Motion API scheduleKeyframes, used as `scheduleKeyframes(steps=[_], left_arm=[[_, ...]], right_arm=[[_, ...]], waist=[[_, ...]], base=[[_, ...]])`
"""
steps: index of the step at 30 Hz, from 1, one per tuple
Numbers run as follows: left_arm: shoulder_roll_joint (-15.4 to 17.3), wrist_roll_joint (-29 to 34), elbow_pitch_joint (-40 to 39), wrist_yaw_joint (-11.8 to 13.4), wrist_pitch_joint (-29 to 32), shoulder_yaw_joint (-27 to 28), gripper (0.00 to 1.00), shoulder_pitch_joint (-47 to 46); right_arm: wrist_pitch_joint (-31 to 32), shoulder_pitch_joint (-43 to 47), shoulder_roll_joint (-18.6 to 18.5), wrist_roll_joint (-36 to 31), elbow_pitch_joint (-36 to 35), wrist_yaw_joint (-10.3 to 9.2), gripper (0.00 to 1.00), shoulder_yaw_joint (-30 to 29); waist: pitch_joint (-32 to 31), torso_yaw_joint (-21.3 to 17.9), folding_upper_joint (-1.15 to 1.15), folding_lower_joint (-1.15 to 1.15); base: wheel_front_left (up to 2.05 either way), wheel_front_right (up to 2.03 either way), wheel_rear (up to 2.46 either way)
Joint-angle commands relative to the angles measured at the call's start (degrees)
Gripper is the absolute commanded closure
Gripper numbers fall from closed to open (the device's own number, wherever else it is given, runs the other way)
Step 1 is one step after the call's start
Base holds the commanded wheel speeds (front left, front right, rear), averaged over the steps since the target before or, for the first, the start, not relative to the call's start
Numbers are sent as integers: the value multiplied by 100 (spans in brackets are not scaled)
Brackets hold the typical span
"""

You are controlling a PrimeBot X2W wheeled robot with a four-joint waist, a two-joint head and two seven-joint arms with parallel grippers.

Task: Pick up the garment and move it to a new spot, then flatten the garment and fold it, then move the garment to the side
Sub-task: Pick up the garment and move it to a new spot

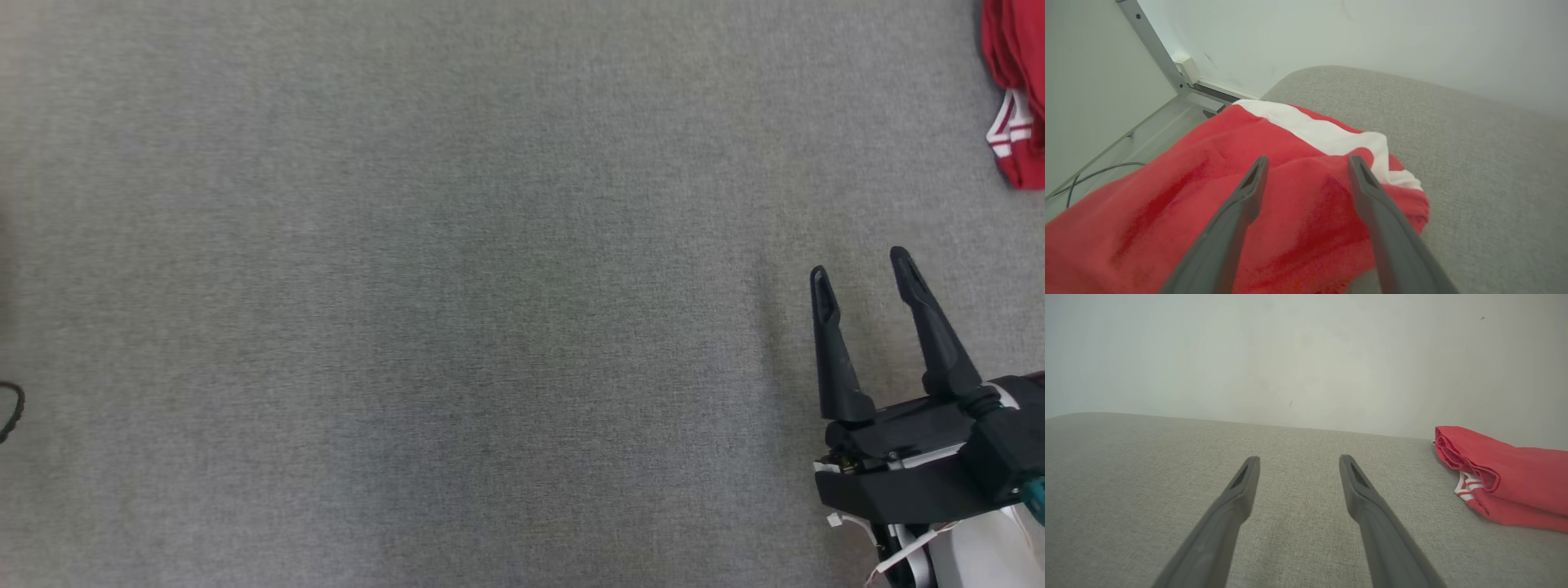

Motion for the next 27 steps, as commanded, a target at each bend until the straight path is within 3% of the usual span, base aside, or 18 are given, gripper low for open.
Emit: scheduleKeyframes(steps=[1, 8, 12, 17, 18, 19, 27], left_arm=[[70, -26, 110, -14, 85, -34, 0, -83], [315, -160, 866, 44, 854, -29, 0, -439], [318, -179, 1196, 93, 1440, -57, 0, -581], [157, -296, 1357, 203, 1670, -24, 0, -612], [153, -274, 1360, 251, 1648, -46, 80, -595], [162, -274, 1354, 298, 1594, -50, 100, -585], [260, -325, 1062, 188, 1001, -83, 100, -789]], right_arm=[[-25, 57, -7, -38, -45, -15, 0, -11], [-25, 170, -62, -89, -177, -15, 0, -111], [-25, 191, -129, -57, -233, -16, 0, -201], [-25, 188, -149, -74, -311, -16, 0, -280], [-25, 177, -137, -86, -334, -16, 0, -283], [-25, 160, -129, -89, -348, -16, 0, -283], [-25, 141, -64, -69, -292, -16, 0, -264]], waist=[[150, -127, -2, -1], [213, -108, -2, -1], [235, -96, -2, -1], [232, -81, -2, -1], [226, -81, -2, -1], [220, -84, -2, -1], [81, -77, -2, -1]], base=[[0, 0, 0], [0, 0, 0], [0, 0, 0], [0, 0, 0], [0, 0, 0], [0, 0, 0], [0, 0, 0]])
